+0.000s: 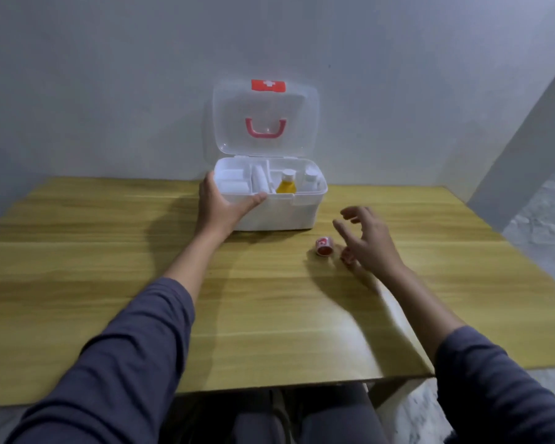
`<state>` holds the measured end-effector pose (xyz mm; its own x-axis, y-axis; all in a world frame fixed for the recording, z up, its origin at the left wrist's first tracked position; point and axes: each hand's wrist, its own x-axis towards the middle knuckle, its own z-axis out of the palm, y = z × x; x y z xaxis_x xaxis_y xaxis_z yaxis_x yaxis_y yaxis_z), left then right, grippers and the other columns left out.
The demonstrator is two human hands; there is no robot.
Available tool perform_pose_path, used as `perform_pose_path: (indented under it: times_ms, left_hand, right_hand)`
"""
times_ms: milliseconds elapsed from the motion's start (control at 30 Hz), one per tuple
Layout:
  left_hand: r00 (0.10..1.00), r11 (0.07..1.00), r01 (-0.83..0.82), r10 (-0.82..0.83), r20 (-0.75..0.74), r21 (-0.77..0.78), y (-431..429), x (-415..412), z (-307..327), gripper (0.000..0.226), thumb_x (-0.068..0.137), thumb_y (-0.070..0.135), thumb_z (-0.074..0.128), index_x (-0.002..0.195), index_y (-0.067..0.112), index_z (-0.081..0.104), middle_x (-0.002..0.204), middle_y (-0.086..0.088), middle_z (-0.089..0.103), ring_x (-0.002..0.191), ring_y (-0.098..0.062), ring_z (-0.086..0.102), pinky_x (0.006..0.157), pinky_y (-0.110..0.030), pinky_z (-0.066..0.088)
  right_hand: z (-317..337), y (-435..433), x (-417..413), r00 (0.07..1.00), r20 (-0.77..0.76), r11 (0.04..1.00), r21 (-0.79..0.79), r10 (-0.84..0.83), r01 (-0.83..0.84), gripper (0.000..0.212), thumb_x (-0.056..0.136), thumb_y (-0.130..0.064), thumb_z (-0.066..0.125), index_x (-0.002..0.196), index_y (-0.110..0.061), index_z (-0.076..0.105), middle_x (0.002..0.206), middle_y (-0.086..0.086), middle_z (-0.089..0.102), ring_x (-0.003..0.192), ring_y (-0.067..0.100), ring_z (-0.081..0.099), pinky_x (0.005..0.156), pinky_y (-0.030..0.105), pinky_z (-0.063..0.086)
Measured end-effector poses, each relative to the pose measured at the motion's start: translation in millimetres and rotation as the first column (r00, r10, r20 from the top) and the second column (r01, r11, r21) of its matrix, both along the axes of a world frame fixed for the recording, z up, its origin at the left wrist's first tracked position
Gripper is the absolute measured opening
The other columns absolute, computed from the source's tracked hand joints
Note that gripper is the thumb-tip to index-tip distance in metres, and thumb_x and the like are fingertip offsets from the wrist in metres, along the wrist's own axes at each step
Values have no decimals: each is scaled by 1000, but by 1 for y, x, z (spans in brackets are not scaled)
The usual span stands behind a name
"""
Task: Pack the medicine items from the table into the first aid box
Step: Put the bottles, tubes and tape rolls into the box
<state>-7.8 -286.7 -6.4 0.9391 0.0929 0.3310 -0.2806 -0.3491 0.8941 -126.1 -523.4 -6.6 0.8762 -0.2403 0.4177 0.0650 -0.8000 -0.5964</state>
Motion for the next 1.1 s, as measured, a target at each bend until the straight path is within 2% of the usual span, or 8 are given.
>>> perform_pose_path:
  times_ms: [133, 267, 433, 533, 667, 733, 833, 1100]
  left_hand:
    - [1000, 1000, 0, 0, -4, 11, 0, 0, -1, 106, 60, 47, 87, 145, 11, 34, 145, -7, 41, 133, -19, 41, 102, -24, 35]
    - [1000, 1000, -2, 2, -6, 17, 0, -1, 0, 107, 61, 48, 86, 146, 11, 33, 146, -6, 40, 135, -19, 40, 103, -25, 34]
    - [1000, 1000, -3, 3, -18, 25, 0, -3, 1, 106, 62, 47, 86, 146, 12, 32, 147, -5, 40, 135, -19, 39, 100, -22, 33]
    - [1000, 999, 3, -3, -10, 37, 0, -4, 0, 108, 61, 50, 85, 147, 13, 31, 148, -5, 40, 135, -19, 39, 103, -25, 35]
    - [1000, 999, -2, 2, 2, 47, 2, -5, -1, 106, 61, 50, 85, 146, 14, 34, 145, -5, 44, 133, -19, 41, 106, -31, 39]
    - [1000, 1000, 10, -9, -10, 23, 2, -6, 1, 106, 61, 49, 85, 146, 16, 34, 144, -3, 43, 133, -18, 41, 105, -31, 40]
    - [999, 999, 33, -33, -28, -10, 1, -9, 1, 107, 61, 47, 86, 148, 17, 31, 145, -1, 41, 134, -15, 39, 98, -23, 33]
    - [998, 999, 25, -24, -55, 25, 2, -4, 1, 107, 62, 48, 85, 149, 18, 30, 144, -2, 40, 132, -16, 41, 94, -23, 36]
  right_hand:
    - [-25, 3, -15, 988, -112, 991, -75, 104, -113, 37, 84, -43, 60, 113, -20, 56, 113, 2, 55, 102, 18, 53, 84, 32, 47]
    - [-30, 21, -3, 986, -103, 954, -256, 133, -156, 32, 85, -36, 59, 113, -20, 57, 104, 6, 59, 99, 27, 54, 83, 38, 46]
    - [-26, 37, 11, 961, -78, 955, -114, 266, -274, 23, 89, -26, 58, 107, -11, 56, 105, 7, 58, 92, 23, 54, 76, 29, 40]
    - [-14, 45, 14, 950, 53, 951, -45, 308, -305, 22, 89, -22, 59, 107, -9, 57, 105, 7, 59, 84, 15, 51, 73, 24, 39]
    - [30, 59, 33, 918, 276, 954, 5, 286, -299, 23, 87, -20, 62, 104, -5, 59, 94, 6, 60, 82, 7, 49, 71, 7, 37]
    - [57, 70, 50, 904, 318, 953, 4, 286, -303, 25, 86, -21, 63, 105, -5, 60, 96, 8, 63, 84, 11, 53, 73, 9, 39]
    - [87, 85, 75, 913, 233, 939, 5, 334, -344, 29, 86, -24, 63, 110, -7, 59, 102, 10, 66, 87, 16, 58, 76, 23, 44]
    - [98, 123, 157, 906, -178, 912, -79, 383, -401, 32, 84, -25, 66, 106, -4, 57, 101, 14, 67, 84, 21, 58, 71, 29, 43]
